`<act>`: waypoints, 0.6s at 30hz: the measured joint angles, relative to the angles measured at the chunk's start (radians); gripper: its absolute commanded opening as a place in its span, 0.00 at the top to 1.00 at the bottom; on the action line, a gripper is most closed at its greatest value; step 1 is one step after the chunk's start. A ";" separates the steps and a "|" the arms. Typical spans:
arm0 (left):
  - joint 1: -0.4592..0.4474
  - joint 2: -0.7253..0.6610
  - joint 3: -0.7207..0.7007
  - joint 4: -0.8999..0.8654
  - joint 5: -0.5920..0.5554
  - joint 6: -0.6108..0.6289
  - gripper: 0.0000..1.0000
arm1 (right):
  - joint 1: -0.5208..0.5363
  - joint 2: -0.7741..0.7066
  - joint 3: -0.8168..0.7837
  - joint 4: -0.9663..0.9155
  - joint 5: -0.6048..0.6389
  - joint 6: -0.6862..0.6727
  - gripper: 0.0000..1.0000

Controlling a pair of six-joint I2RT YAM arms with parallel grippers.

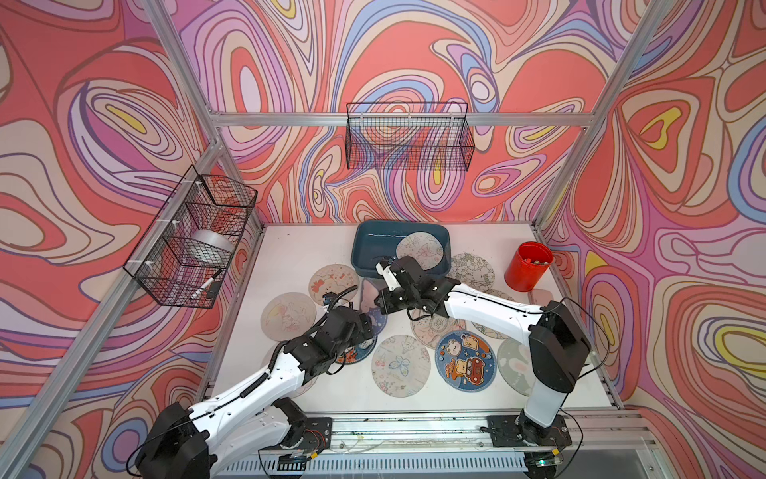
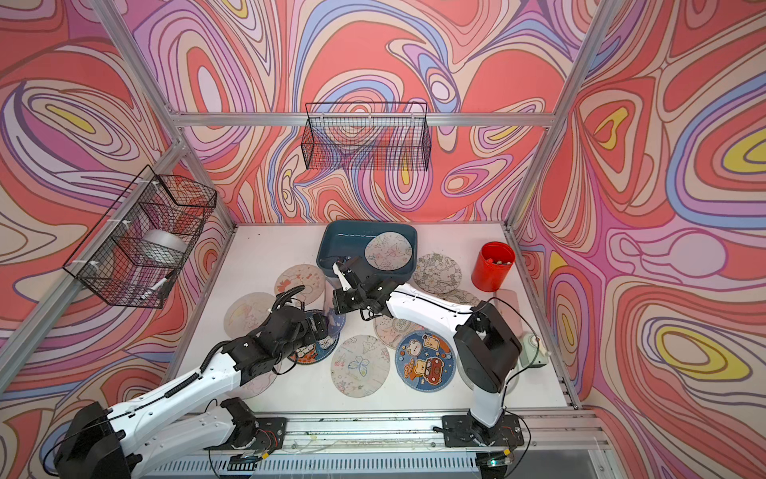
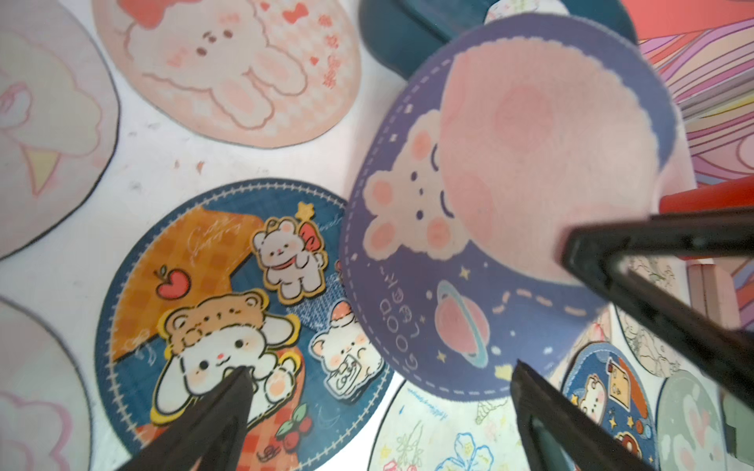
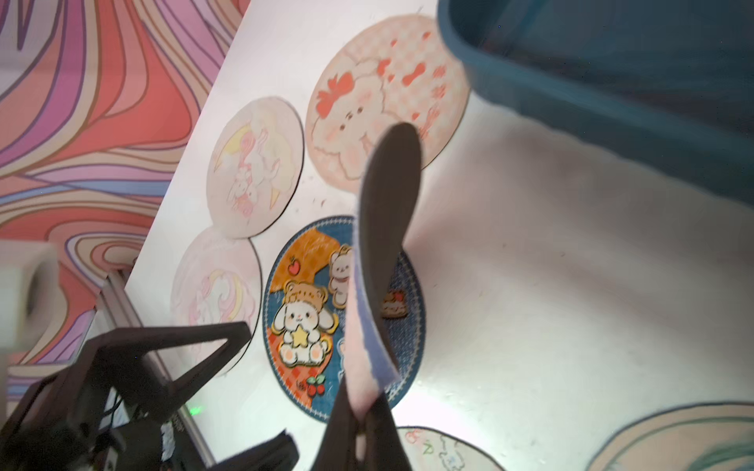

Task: Put the coasters into the storage box
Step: Pick up the coaster from the coaster, then place the coaster in the storage box.

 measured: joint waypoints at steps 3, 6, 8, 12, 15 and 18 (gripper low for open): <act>0.000 0.004 0.000 0.047 0.010 0.041 0.00 | -0.034 -0.010 0.029 -0.024 0.048 -0.017 1.00; 0.000 0.017 -0.002 0.115 0.043 0.085 0.00 | -0.074 -0.011 0.069 -0.042 0.081 -0.032 1.00; 0.000 0.024 -0.009 0.164 0.066 0.110 0.00 | -0.103 -0.011 0.100 -0.045 0.100 -0.043 1.00; 0.000 0.044 -0.015 0.230 0.097 0.150 0.00 | -0.155 -0.004 0.170 -0.042 0.127 -0.064 1.00; 0.000 0.060 -0.015 0.266 0.100 0.175 0.00 | -0.191 0.027 0.235 -0.012 0.141 -0.077 1.00; 0.000 0.077 -0.015 0.282 0.096 0.195 0.00 | -0.220 0.086 0.299 0.021 0.146 -0.088 1.00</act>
